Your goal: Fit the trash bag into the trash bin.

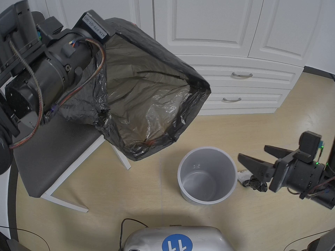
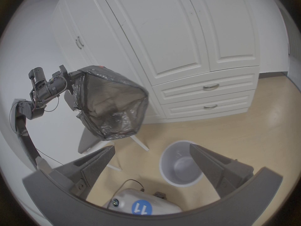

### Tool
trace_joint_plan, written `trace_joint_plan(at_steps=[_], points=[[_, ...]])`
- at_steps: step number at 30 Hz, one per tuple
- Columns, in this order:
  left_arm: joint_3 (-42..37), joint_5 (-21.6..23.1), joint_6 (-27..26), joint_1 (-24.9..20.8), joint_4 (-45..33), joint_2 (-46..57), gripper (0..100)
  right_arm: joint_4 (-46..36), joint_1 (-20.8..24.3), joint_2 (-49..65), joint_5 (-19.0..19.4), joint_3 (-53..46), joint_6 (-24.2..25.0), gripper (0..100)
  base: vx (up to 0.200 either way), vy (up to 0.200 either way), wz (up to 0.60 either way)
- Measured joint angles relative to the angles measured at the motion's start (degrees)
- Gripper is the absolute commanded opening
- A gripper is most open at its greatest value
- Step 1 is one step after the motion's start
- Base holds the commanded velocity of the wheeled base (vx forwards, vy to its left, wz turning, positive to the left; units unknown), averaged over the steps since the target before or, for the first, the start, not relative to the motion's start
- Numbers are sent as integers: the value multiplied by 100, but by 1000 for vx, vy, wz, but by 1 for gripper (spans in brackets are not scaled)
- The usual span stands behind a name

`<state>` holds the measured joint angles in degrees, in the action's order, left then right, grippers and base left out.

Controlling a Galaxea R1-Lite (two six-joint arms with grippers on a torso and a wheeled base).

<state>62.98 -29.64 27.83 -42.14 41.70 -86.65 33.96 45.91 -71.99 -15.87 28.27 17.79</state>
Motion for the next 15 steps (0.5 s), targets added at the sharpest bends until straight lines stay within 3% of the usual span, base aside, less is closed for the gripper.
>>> trace_joint_plan(at_steps=[5, 15], points=[[183, -362, 66, -240, -5, -39, 0, 919, 364, -655, -218, -90, 597, 100, 0, 0, 0], [251, -494, 41, -813, -7, 405, 0, 1451, 601, -1497, -208, 135, 2319, 100, 0, 0, 0]])
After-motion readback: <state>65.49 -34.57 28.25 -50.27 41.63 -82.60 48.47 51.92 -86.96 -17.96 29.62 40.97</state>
